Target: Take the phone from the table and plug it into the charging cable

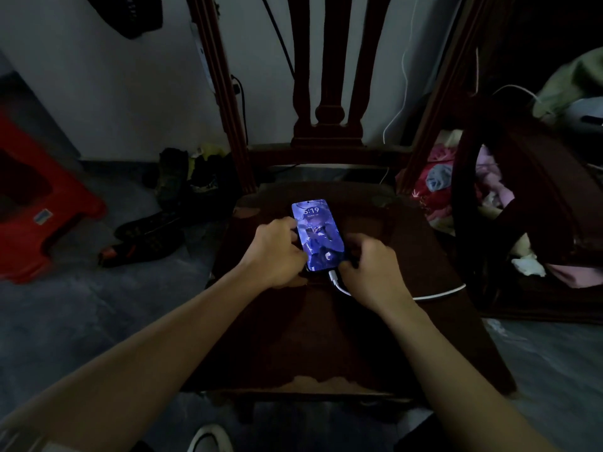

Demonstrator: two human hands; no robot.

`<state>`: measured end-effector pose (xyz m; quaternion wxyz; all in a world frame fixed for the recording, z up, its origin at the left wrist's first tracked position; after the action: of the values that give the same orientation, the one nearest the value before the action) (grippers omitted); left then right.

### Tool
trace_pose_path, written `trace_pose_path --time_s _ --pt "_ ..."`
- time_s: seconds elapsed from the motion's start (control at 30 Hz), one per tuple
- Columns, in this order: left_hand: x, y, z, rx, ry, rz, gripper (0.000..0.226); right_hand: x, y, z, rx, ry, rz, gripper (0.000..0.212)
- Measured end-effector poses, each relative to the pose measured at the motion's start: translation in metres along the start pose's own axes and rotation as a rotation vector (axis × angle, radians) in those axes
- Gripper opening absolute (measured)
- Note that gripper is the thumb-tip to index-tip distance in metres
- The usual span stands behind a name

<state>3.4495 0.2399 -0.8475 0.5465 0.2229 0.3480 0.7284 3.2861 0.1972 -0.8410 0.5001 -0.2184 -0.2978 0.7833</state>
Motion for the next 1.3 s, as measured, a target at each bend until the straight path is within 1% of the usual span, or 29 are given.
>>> trace_pose_path --time_s 0.03,0.13,0.2,0.27,0.4,0.6,0.73,1.07,1.2,1.3 --pt "0.001 -0.001 -0.001 0.037 -0.019 0.019 0.038 0.001 0.001 0.0 -0.005 0.001 -0.005 0.032" --pt "0.003 -0.003 -0.006 0.078 -0.103 0.055 0.066 0.006 0.004 0.001 -0.069 0.007 -0.038 0.027" --pt "0.004 -0.003 -0.006 0.068 -0.123 0.04 0.074 0.01 0.003 0.0 -0.104 0.011 -0.047 0.029" --pt "0.003 -0.004 -0.005 0.07 -0.135 0.033 0.075 0.014 0.004 -0.002 -0.121 0.015 -0.056 0.034" --pt "0.003 -0.005 -0.007 0.091 -0.151 0.05 0.074 0.015 0.007 -0.003 -0.142 0.026 -0.073 0.036" --pt "0.007 -0.01 -0.01 0.121 -0.141 0.083 0.073 0.01 0.014 0.0 -0.107 0.047 -0.087 0.045" --pt "0.011 -0.008 -0.014 0.149 -0.111 0.087 0.072 0.007 0.016 0.006 -0.115 0.053 -0.075 0.038" --pt "0.017 -0.009 -0.019 0.14 -0.098 0.066 0.073 0.011 0.017 0.007 -0.151 0.041 -0.058 0.041" --pt "0.012 -0.01 -0.018 0.105 -0.091 0.051 0.072 0.007 0.019 0.005 -0.181 0.02 -0.077 0.04" --pt "0.011 -0.011 -0.015 0.125 -0.082 0.061 0.07 0.004 0.022 0.004 -0.181 -0.006 -0.104 0.037"
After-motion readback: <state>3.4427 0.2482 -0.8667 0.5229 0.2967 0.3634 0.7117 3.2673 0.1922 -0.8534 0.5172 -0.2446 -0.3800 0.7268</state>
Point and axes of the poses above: each hand's wrist, its own x-axis away from the middle knuckle, its own z-axis out of the back of the hand, y = z × x, the point moved 6 cm from there along -x, towards the middle knuckle, and after that the axes turned 4 degrees about -z, right-handed, at the moved point
